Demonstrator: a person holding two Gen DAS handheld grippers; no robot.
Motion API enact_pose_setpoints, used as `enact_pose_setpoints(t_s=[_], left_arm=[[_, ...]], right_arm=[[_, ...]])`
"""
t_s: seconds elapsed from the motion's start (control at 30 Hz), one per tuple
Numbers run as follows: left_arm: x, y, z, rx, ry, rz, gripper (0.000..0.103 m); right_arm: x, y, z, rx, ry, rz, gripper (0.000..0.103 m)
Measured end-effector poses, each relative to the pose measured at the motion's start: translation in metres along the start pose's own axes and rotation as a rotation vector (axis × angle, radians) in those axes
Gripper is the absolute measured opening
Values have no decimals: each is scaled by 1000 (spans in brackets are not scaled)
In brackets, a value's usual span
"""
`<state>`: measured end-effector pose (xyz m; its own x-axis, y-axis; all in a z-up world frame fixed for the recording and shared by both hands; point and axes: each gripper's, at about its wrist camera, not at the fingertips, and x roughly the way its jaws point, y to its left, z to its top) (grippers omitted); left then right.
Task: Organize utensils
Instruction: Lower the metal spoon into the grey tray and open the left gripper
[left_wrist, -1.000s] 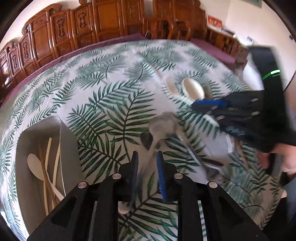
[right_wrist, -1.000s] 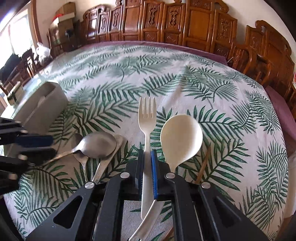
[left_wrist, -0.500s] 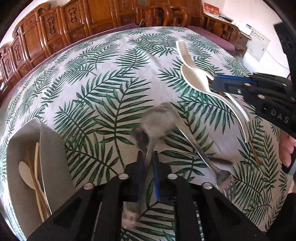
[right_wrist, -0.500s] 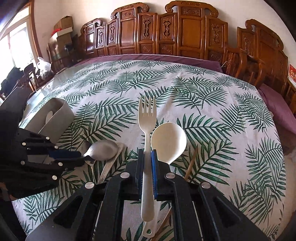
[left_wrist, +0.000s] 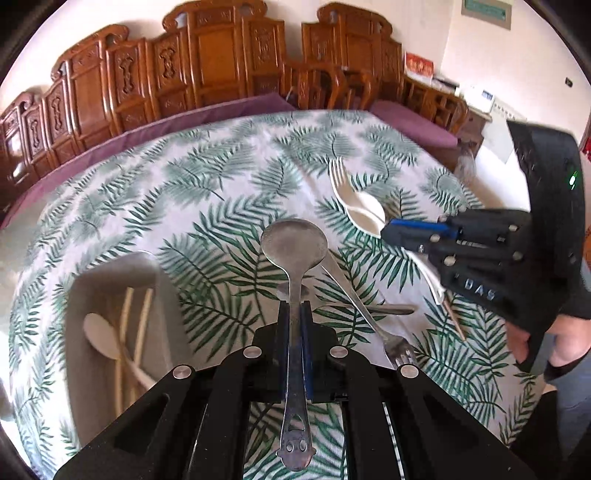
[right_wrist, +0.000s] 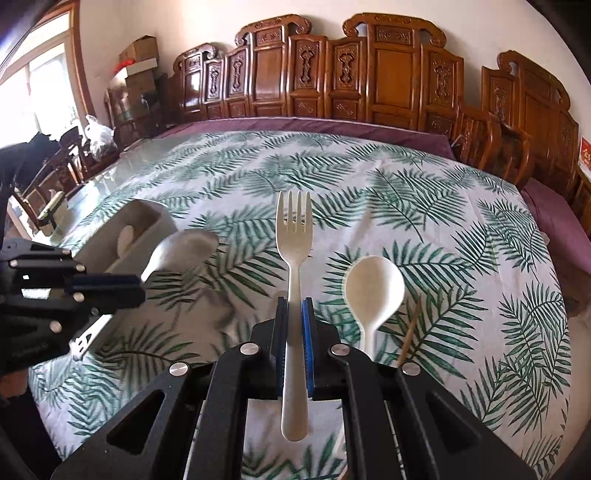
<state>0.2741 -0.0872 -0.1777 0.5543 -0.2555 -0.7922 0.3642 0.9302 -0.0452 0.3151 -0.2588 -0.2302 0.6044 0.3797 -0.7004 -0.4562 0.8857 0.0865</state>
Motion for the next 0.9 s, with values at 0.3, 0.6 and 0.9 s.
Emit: enact_pose_setpoints(t_s=[0.3,0.6,0.9], left_arm=[[-44,38,-9,-68,-65,44,5],[-61,80,-22,-143,-82,89,5],[-52,121,-39,-202,-47,139,5]], right_arm=[[-14,43,3,-29,-26,26,9],[-23,86,-3,-61,-37,63,9],[-20,116,-6,-94,-29,99,9]])
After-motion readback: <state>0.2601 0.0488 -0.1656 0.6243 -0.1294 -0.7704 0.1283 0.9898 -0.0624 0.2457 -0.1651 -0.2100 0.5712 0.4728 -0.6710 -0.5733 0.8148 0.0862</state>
